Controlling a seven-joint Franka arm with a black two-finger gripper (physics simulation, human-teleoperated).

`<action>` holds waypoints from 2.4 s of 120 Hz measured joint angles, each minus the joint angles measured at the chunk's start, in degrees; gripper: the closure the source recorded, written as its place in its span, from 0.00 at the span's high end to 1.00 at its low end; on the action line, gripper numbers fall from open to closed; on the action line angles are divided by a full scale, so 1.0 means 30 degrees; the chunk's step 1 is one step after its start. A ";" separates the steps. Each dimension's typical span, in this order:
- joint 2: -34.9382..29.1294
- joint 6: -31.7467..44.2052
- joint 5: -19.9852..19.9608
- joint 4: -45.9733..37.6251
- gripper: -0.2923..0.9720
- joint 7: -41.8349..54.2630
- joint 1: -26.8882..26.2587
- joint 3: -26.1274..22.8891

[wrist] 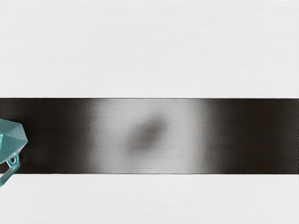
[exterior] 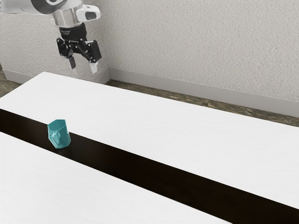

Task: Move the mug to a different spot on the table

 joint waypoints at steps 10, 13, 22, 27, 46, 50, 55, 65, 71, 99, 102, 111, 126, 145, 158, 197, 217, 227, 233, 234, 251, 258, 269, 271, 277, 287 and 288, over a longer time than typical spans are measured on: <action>-0.0021 0.0284 0.0020 -0.0076 0.77 0.0004 -0.0111 -0.0324; -0.0039 0.0321 0.0024 -0.0088 0.77 0.0002 -0.0193 -0.0387; -0.0193 0.0405 0.0050 -0.0196 0.77 -0.0005 -0.0323 -0.0632; -0.0410 0.0439 0.0083 -0.0361 0.77 -0.0015 -0.0331 -0.0770; -0.2531 0.0611 0.0279 -0.2932 0.77 -0.0463 -0.0297 -0.1056; -0.3015 0.0633 0.0394 -0.3424 0.77 -0.0669 -0.0058 -0.1328; -0.3713 0.0766 0.0522 -0.4387 0.77 -0.0929 0.0202 -0.1668; -0.5071 0.1598 0.0584 -0.7107 0.77 -0.1411 0.0725 -0.1983; -0.5774 0.2186 0.0473 -0.8704 0.77 -0.1752 0.1144 -0.2099; -0.7313 0.5224 0.0235 -1.4037 0.77 -0.3073 0.3126 -0.2428; -0.7396 0.5501 0.0235 -1.4347 0.77 -0.3125 0.3417 -0.2445; -0.7585 0.6279 0.0235 -1.4954 0.77 -0.3064 0.4419 -0.2463; -0.7630 0.7417 0.0237 -1.5636 0.77 -0.2374 0.5855 -0.2469; -0.7633 0.8798 0.0277 -1.6835 0.77 -0.0838 0.7043 -0.2468; -0.7402 1.0019 0.0286 -1.7297 0.77 0.0401 0.7375 -0.2469; -0.6839 1.2600 0.0100 -1.8703 0.77 0.2024 0.8406 -0.2464; -0.5429 1.3138 -0.0005 -1.8530 0.77 0.1392 0.8884 -0.2441; -0.5061 1.3584 -0.0034 -1.8510 0.77 0.1092 0.9017 -0.2440; -0.4622 1.3846 -0.0042 -1.8353 0.77 0.0930 0.9069 -0.2439; -0.4506 1.3888 -0.0043 -1.8300 0.77 0.0904 0.9073 -0.2439; -0.3402 1.4404 -0.0019 -1.7784 0.77 0.0506 0.9121 -0.2415; -0.2933 1.4640 0.0034 -1.7623 0.77 0.0379 0.9189 -0.2404; -0.2263 1.5365 0.0162 -1.7574 0.77 0.0265 0.9458 -0.2407; -0.2156 1.5516 0.0179 -1.7572 0.77 0.0262 0.9521 -0.2408; -0.1867 1.5943 0.0225 -1.7569 0.77 0.0263 0.9701 -0.2406; -0.1441 1.6655 0.0366 -1.7554 0.77 0.0268 0.9999 -0.2413; -0.1407 1.6723 0.0381 -1.7551 0.77 0.0268 1.0032 -0.2417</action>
